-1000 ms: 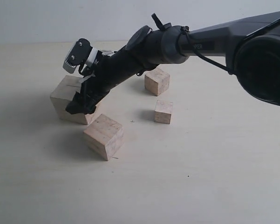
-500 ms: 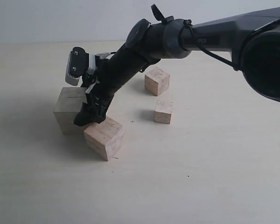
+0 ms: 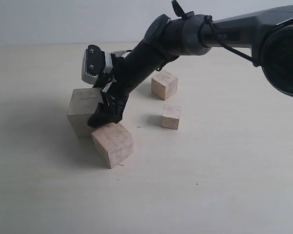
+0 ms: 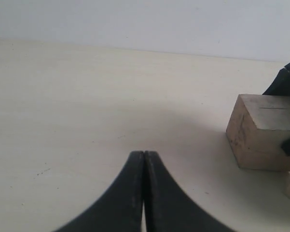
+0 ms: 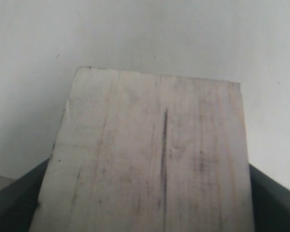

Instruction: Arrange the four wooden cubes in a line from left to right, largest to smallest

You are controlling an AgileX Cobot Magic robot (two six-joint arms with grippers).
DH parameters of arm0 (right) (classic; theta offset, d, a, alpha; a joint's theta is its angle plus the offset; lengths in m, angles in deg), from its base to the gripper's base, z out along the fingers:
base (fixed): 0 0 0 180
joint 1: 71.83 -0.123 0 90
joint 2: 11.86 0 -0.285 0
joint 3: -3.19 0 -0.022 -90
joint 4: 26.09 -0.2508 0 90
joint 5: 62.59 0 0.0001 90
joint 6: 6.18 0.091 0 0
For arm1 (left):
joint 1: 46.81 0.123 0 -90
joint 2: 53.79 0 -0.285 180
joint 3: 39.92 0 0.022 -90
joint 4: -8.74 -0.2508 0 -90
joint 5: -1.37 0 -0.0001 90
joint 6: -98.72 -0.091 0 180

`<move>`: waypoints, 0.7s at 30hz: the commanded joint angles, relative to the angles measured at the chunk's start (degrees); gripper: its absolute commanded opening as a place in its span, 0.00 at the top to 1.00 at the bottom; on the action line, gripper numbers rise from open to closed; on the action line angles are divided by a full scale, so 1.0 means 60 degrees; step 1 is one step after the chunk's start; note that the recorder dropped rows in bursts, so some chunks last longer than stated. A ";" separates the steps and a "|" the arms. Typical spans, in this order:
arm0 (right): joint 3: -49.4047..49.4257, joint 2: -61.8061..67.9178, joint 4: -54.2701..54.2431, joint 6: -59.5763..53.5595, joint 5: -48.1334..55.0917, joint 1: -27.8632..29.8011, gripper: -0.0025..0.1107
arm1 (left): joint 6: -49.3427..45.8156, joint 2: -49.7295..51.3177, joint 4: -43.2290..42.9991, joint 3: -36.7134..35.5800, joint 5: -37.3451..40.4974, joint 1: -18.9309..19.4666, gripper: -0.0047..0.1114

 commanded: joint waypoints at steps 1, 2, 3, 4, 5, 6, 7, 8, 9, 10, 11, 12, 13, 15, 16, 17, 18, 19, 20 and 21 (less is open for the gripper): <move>-0.0048 -0.0112 -0.0336 -0.0751 0.0494 0.0003 0.98 | -0.0007 -0.0050 0.0031 -0.0004 -0.0076 -0.0069 0.96; -0.0048 -0.0112 -0.0336 -0.0751 0.0494 0.0003 0.98 | -0.0007 -0.0050 0.0031 -0.0004 -0.0076 -0.0069 0.96; -0.0048 -0.0112 -0.0342 -0.0748 0.0434 0.0003 0.98 | -0.0007 -0.0050 0.0031 -0.0004 -0.0076 -0.0069 0.96; -0.0048 -0.0112 -0.0431 -0.0650 0.0316 0.0003 0.98 | -0.0007 -0.0050 0.0031 -0.0004 -0.0076 -0.0069 0.96; -0.0048 -0.0112 -0.0431 -0.0502 0.0268 0.0003 0.98 | -0.0007 -0.0050 0.0031 -0.0004 -0.0076 -0.0069 0.96; -0.0048 -0.0112 -0.0431 -0.0460 0.0251 0.0003 0.98 | -0.0007 -0.0050 0.0031 -0.0004 -0.0076 -0.0069 0.96; -0.0048 -0.0112 -0.0412 -0.0385 0.0048 0.0003 0.98 | -0.0007 -0.0050 0.0031 -0.0004 -0.0076 -0.0069 0.96; -0.0048 -0.0112 -0.0412 -0.0290 -0.0063 0.0003 0.98 | -0.0007 -0.0050 0.0031 -0.0004 -0.0076 -0.0069 0.96; -0.0048 -0.0112 -0.0412 -0.0290 -0.0160 0.0003 0.98 | -0.0007 -0.0050 0.0031 -0.0004 -0.0076 -0.0069 0.96; -0.0048 -0.0112 -0.0412 -0.0290 -0.0160 0.0003 0.98 | -0.0007 -0.0050 0.0031 -0.0004 -0.0076 -0.0069 0.96; -0.0048 -0.0112 -0.0412 -0.0311 -0.0157 0.0003 0.98 | -0.0007 -0.0050 0.0031 -0.0004 -0.0076 -0.0069 0.96; -0.0048 -0.0093 -0.0412 -0.0331 -0.0157 0.0003 0.98 | -0.0007 -0.0050 0.0031 -0.0004 -0.0076 -0.0069 0.96; -0.0048 -0.0041 -0.0412 -0.0357 -0.0165 0.0003 0.98 | -0.0007 -0.0050 0.0031 -0.0004 -0.0076 -0.0069 0.96; -0.0048 0.0043 -0.0412 -0.0380 -0.0165 0.0003 0.98 | -0.0007 -0.0050 0.0031 -0.0004 -0.0076 -0.0069 0.96; -0.0048 0.0064 -0.0412 -0.0380 -0.0165 0.0003 0.98 | -0.0007 -0.0050 0.0031 -0.0004 -0.0076 -0.0069 0.96; -0.0048 0.0083 -0.0434 -0.0380 -0.0165 0.0003 0.98 | -0.0007 -0.0050 0.0031 -0.0004 -0.0076 -0.0069 0.96; -0.0048 0.0103 -0.0436 -0.0400 -0.0165 0.0003 0.97 | -0.0007 -0.0050 0.0031 -0.0004 -0.0076 -0.0069 0.96; -0.0048 0.0103 -0.0436 -0.0400 -0.0165 0.0003 0.96 | -0.0007 -0.0050 0.0031 -0.0004 -0.0076 -0.0069 0.96; -0.0048 0.0103 -0.0436 -0.0400 -0.0165 0.0003 0.94 | -0.0007 -0.0050 0.0031 -0.0004 -0.0076 -0.0069 0.96; -0.0048 0.0103 -0.0436 -0.0400 -0.0165 0.0003 0.90 | -0.0007 -0.0050 0.0031 -0.0004 -0.0076 -0.0069 0.96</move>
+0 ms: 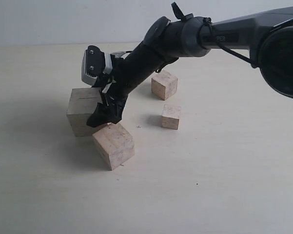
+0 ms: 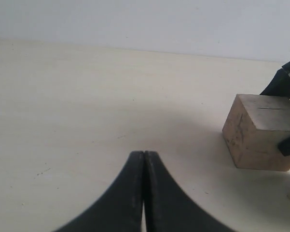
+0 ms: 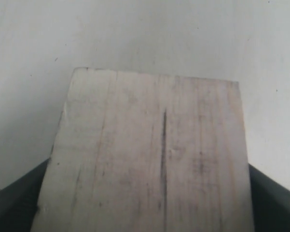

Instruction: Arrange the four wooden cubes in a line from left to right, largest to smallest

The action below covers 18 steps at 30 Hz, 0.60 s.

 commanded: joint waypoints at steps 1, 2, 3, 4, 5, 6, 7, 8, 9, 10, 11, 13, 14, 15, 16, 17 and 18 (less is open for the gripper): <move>-0.0048 0.0010 -0.0152 -0.0034 -0.0018 0.0003 0.86 | -0.0007 -0.0050 0.0031 -0.0004 -0.0076 -0.0069 0.96; -0.0048 0.0010 -0.0197 -0.0034 -0.0018 0.0003 0.80 | -0.0007 -0.0050 0.0031 -0.0004 -0.0076 -0.0069 0.96; -0.0048 0.0010 -0.0254 -0.0034 -0.0018 0.0003 0.74 | -0.0007 -0.0050 0.0031 -0.0004 -0.0076 -0.0069 0.96; -0.0048 0.0010 -0.0274 -0.0034 -0.0018 0.0003 0.67 | -0.0007 -0.0050 0.0031 -0.0004 -0.0076 -0.0069 0.96; -0.0048 0.0010 -0.0274 -0.0034 -0.0018 0.0003 0.61 | -0.0007 -0.0050 0.0031 -0.0004 -0.0076 -0.0069 0.96; -0.0048 0.0010 -0.0274 -0.0034 -0.0018 0.0003 0.53 | -0.0007 -0.0050 0.0031 -0.0004 -0.0076 -0.0069 0.96; -0.0048 0.0010 -0.0294 0.0027 -0.0018 0.0003 0.45 | -0.0007 -0.0050 0.0031 -0.0004 -0.0076 -0.0069 0.96; -0.0048 0.0010 -0.0311 0.0051 -0.0018 0.0003 0.38 | -0.0007 -0.0050 0.0031 -0.0004 -0.0076 -0.0069 0.96; -0.0048 0.0010 -0.0358 0.0051 -0.0018 0.0003 0.32 | -0.0007 -0.0050 0.0031 -0.0004 -0.0076 -0.0069 0.96; -0.0048 0.0010 -0.0462 0.0051 -0.0018 0.0003 0.25 | -0.0007 -0.0050 0.0031 -0.0004 -0.0076 -0.0069 0.96; -0.0048 0.0010 -0.0592 0.0051 -0.0018 0.0003 0.20 | -0.0007 -0.0050 0.0031 -0.0004 -0.0076 -0.0069 0.96; -0.0048 -0.0024 -0.0801 0.0051 -0.0041 0.0003 0.13 | -0.0007 -0.0050 0.0031 -0.0004 -0.0076 -0.0069 0.96; -0.0048 -0.0046 -0.0824 0.0051 -0.0041 0.0003 0.11 | -0.0007 -0.0050 0.0031 -0.0004 -0.0076 -0.0069 0.96; -0.0048 -0.0066 -0.0824 0.0051 -0.0041 0.0003 0.09 | -0.0007 -0.0050 0.0031 -0.0004 -0.0076 -0.0069 0.96; -0.0048 -0.0104 -0.0824 0.0051 -0.0041 0.0003 0.08 | -0.0007 -0.0050 0.0031 -0.0004 -0.0076 -0.0069 0.96; -0.0048 -0.0148 -0.0800 0.0051 -0.0041 0.0003 0.08 | -0.0007 -0.0050 0.0031 -0.0004 -0.0076 -0.0069 0.96; -0.0048 -0.0216 -0.0722 0.0071 -0.0041 0.0003 0.08 | -0.0007 -0.0050 0.0031 -0.0004 -0.0076 -0.0069 0.96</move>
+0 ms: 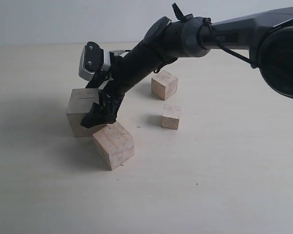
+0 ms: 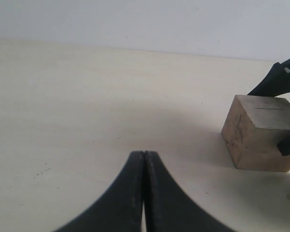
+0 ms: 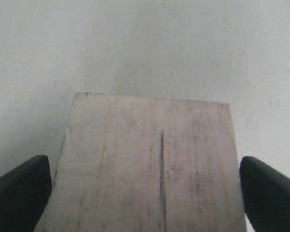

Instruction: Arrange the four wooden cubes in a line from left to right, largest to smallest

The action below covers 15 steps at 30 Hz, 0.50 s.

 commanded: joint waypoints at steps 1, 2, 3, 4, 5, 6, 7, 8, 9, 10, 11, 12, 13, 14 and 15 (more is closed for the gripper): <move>-0.0048 -0.0292 -0.0047 0.0129 -0.0041 0.0003 0.08 | -0.0007 -0.0050 0.0031 -0.0004 -0.0076 -0.0069 0.96; -0.0048 -0.0390 -0.0049 0.0281 -0.0015 0.0003 0.08 | -0.0007 -0.0050 0.0031 -0.0004 -0.0076 -0.0069 0.96; -0.0048 -0.0483 -0.0030 0.0348 0.0003 0.0003 0.08 | -0.0007 -0.0050 0.0031 -0.0004 -0.0076 -0.0069 0.96; -0.0048 -0.0650 0.0037 0.0492 0.0059 0.0003 0.08 | -0.0007 -0.0050 0.0031 -0.0004 -0.0076 -0.0069 0.96; -0.0048 -0.0778 0.0135 0.0631 0.0154 0.0003 0.08 | -0.0007 -0.0050 0.0031 -0.0004 -0.0076 -0.0069 0.96; -0.0048 -0.0921 0.0233 0.0742 0.0242 0.0003 0.08 | -0.0007 -0.0050 0.0031 -0.0004 -0.0076 -0.0069 0.96; -0.0048 -0.1149 0.0443 0.0957 0.0343 0.0003 0.08 | -0.0007 -0.0050 0.0031 -0.0004 -0.0076 -0.0069 0.96; -0.0048 -0.1320 0.0673 0.1165 0.0389 0.0003 0.08 | -0.0007 -0.0050 0.0031 -0.0004 -0.0076 -0.0069 0.96; -0.0048 -0.1534 0.0925 0.1395 0.0435 0.0003 0.08 | -0.0007 -0.0050 0.0031 -0.0004 -0.0076 -0.0069 0.96; -0.0048 -0.1770 0.1341 0.1921 0.0479 0.0003 0.08 | -0.0007 -0.0050 0.0031 -0.0004 -0.0076 -0.0069 0.96; -0.0048 -0.2011 0.1650 0.2444 0.0528 0.0003 0.09 | -0.0007 -0.0050 0.0031 -0.0004 -0.0076 -0.0069 0.96; -0.0048 -0.2207 0.2024 0.3177 0.0553 0.0003 0.10 | -0.0007 -0.0050 0.0031 -0.0004 -0.0076 -0.0069 0.96; -0.0048 -0.2484 0.2460 0.3952 0.0568 0.0003 0.11 | -0.0007 -0.0050 0.0031 -0.0004 -0.0076 -0.0069 0.96; -0.0048 -0.2665 0.2748 0.4738 0.0568 0.0003 0.14 | -0.0007 -0.0050 0.0031 -0.0004 -0.0076 -0.0069 0.96; -0.0048 -0.2888 0.3095 0.5529 0.0568 0.0003 0.17 | -0.0007 -0.0050 0.0031 -0.0004 -0.0076 -0.0069 0.96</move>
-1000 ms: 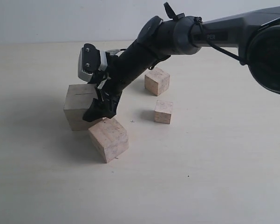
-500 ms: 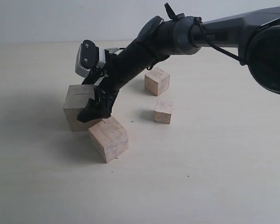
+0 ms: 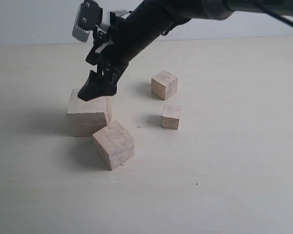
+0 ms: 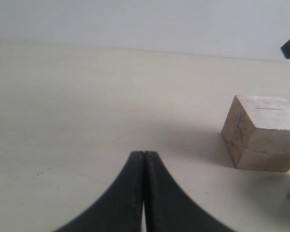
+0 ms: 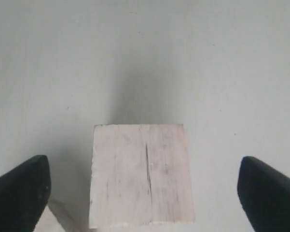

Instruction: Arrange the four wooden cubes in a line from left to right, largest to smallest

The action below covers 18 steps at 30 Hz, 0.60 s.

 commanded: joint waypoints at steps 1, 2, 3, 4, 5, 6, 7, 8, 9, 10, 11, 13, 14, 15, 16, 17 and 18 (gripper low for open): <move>-0.0048 -0.1041 0.1593 0.3421 0.0145 0.0003 0.22 | -0.0007 -0.0050 0.0031 -0.0004 -0.0076 -0.0069 0.96; -0.0048 -0.1186 0.1825 0.4053 0.0145 0.0003 0.28 | -0.0007 -0.0050 0.0031 -0.0004 -0.0076 -0.0069 0.96; -0.0048 -0.1355 0.2047 0.4826 0.0145 0.0003 0.35 | -0.0007 -0.0050 0.0031 -0.0004 -0.0076 -0.0069 0.96; -0.0048 -0.1500 0.2162 0.5540 0.0175 0.0003 0.43 | -0.0007 -0.0050 0.0031 -0.0004 -0.0076 -0.0069 0.96; -0.0048 -0.1628 0.2162 0.6020 0.0222 0.0003 0.51 | -0.0007 -0.0050 0.0031 -0.0004 -0.0076 -0.0069 0.96; -0.0048 -0.1751 0.2162 0.6453 0.0266 0.0003 0.61 | -0.0007 -0.0050 0.0031 -0.0004 -0.0076 -0.0069 0.96; -0.0048 -0.1861 0.2185 0.6660 0.0371 0.0003 0.72 | -0.0007 -0.0050 0.0031 -0.0004 -0.0076 -0.0069 0.96; -0.0048 -0.1922 0.2199 0.6681 0.0511 0.0003 0.81 | -0.0007 -0.0050 0.0031 -0.0004 -0.0076 -0.0069 0.96; -0.0048 -0.2018 0.2226 0.6698 0.0765 0.0003 0.92 | -0.0007 -0.0050 0.0031 -0.0004 -0.0076 -0.0069 0.96; -0.0048 -0.2061 0.2286 0.6800 0.1083 0.0003 0.97 | -0.0007 -0.0050 0.0031 -0.0004 -0.0076 -0.0069 0.96; -0.0048 -0.2061 0.2397 0.7035 0.1446 -0.0015 0.97 | -0.0007 -0.0050 0.0031 -0.0004 -0.0076 -0.0069 0.96; 0.0020 -0.2061 0.3039 0.7989 0.2126 -0.0079 0.98 | -0.0007 -0.0050 0.0031 -0.0004 -0.0076 -0.0069 0.96; 0.0163 -0.2061 0.3555 0.8579 0.2230 -0.0131 0.98 | -0.0007 -0.0050 0.0031 -0.0004 -0.0076 -0.0069 0.96; 0.0312 -0.2086 0.3979 0.9048 0.2280 -0.0230 0.98 | -0.0007 -0.0050 0.0031 -0.0004 -0.0076 -0.0069 0.96; 0.0565 -0.2156 0.4428 0.9550 0.2304 -0.0340 0.98 | -0.0007 -0.0050 0.0031 -0.0004 -0.0076 -0.0069 0.96; 0.0873 -0.2229 0.4738 0.9940 0.2276 -0.0478 0.98 | -0.0007 -0.0050 0.0031 -0.0004 -0.0076 -0.0069 0.96; 0.1222 -0.2323 0.4916 1.0223 0.2163 -0.0602 0.98 | -0.0007 -0.0050 0.0031 -0.0004 -0.0076 -0.0069 0.96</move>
